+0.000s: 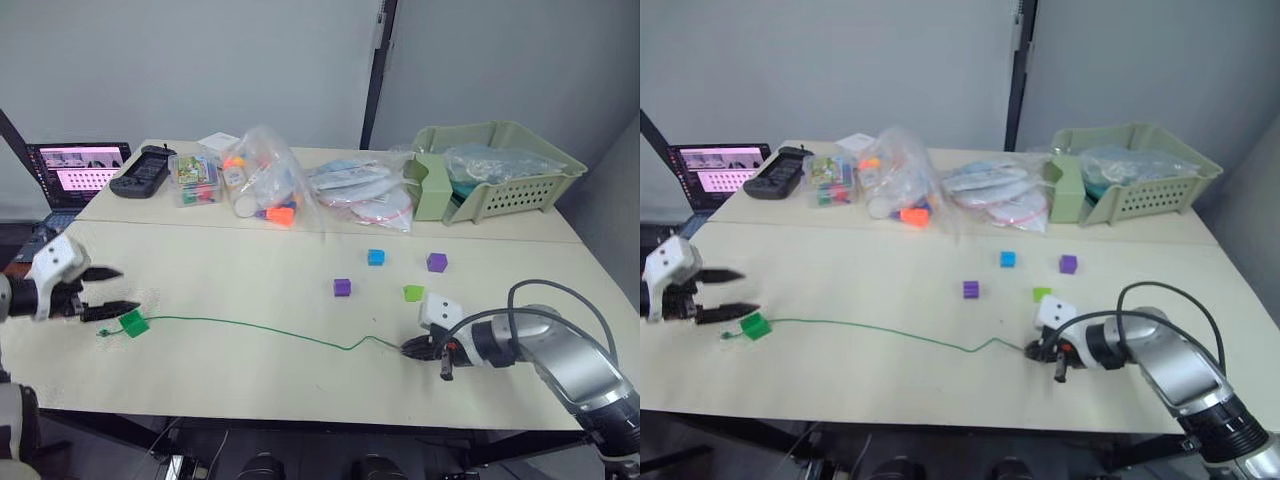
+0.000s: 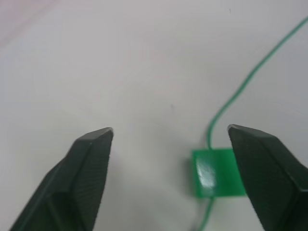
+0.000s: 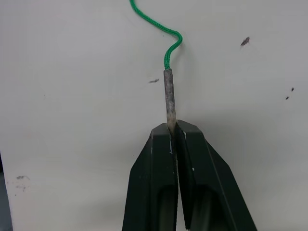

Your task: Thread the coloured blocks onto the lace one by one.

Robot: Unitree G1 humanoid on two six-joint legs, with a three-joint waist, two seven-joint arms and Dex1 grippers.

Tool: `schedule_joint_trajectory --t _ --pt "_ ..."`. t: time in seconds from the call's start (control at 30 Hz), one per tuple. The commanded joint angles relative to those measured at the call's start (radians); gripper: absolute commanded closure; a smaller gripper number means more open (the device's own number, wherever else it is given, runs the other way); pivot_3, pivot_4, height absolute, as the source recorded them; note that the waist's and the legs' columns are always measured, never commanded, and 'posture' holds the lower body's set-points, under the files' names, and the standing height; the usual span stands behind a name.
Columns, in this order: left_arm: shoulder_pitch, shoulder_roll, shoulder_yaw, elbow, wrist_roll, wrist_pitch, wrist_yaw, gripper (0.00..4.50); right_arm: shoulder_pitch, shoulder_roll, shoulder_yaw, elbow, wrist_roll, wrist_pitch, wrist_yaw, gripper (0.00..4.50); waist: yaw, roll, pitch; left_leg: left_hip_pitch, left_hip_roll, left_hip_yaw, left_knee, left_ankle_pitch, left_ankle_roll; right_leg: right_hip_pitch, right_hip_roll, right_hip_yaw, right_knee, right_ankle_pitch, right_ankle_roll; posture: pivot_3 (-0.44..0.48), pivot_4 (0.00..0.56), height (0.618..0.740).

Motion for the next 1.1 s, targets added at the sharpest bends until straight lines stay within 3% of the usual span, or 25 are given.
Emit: schedule_joint_trajectory --t 0.03,0.17,0.33,0.63,0.9,1.1 --pt "-0.075 -0.054 0.002 -0.086 -0.024 0.031 -0.07 0.01 -0.015 0.007 -0.006 -0.016 0.002 0.0 -0.001 4.5 0.004 0.0 0.0 0.0 0.0 0.0 0.0 0.0 0.0 0.0 0.0 0.0 0.0 0.0 0.0 0.0 0.15 0.732" --pt "-0.084 -0.173 -0.077 -0.304 -0.025 0.074 -0.13 0.01 -0.026 0.008 -0.012 -0.057 0.014 0.026 -0.003 4.5 0.008 0.0 0.0 0.0 -0.001 0.0 0.0 0.0 0.0 0.001 0.0 0.0 0.0 0.0 0.0 0.0 0.15 0.732" --pt "-0.041 -0.369 -0.163 -0.606 -0.08 0.202 -0.11 0.01 -0.06 0.002 -0.018 -0.157 0.051 0.114 -0.002 4.5 -0.001 0.0 0.0 -0.001 0.0 -0.001 0.001 0.0 0.0 0.0 0.0 0.0 0.0 0.0 0.0 0.0 0.15 0.732" --pt "-0.02 -0.732 -0.297 -0.747 -0.053 0.248 0.057 0.01 -0.118 0.003 0.004 -0.24 0.071 0.222 -0.022 4.5 -0.006 0.0 0.0 -0.002 -0.001 -0.004 0.001 0.0 0.0 0.0 0.001 0.001 0.0 0.0 0.0 0.0 0.15 0.732" --pt "0.146 -0.766 -0.355 -0.952 -0.076 0.349 0.097 0.01 -0.138 0.015 -0.018 -0.267 0.102 0.289 -0.065 4.5 -0.02 0.0 0.0 -0.001 -0.002 -0.007 0.001 0.0 0.0 0.001 0.002 0.001 0.001 0.0 0.001 0.0 0.15 0.732" --pt "0.188 -0.751 -0.375 -1.005 -0.064 0.379 0.124 0.01 -0.144 0.014 -0.016 -0.27 0.123 0.304 -0.083 4.5 -0.012 0.0 0.0 -0.001 -0.002 -0.007 0.002 0.0 0.0 0.002 0.001 0.001 -0.001 0.0 0.001 0.0 0.15 0.732"
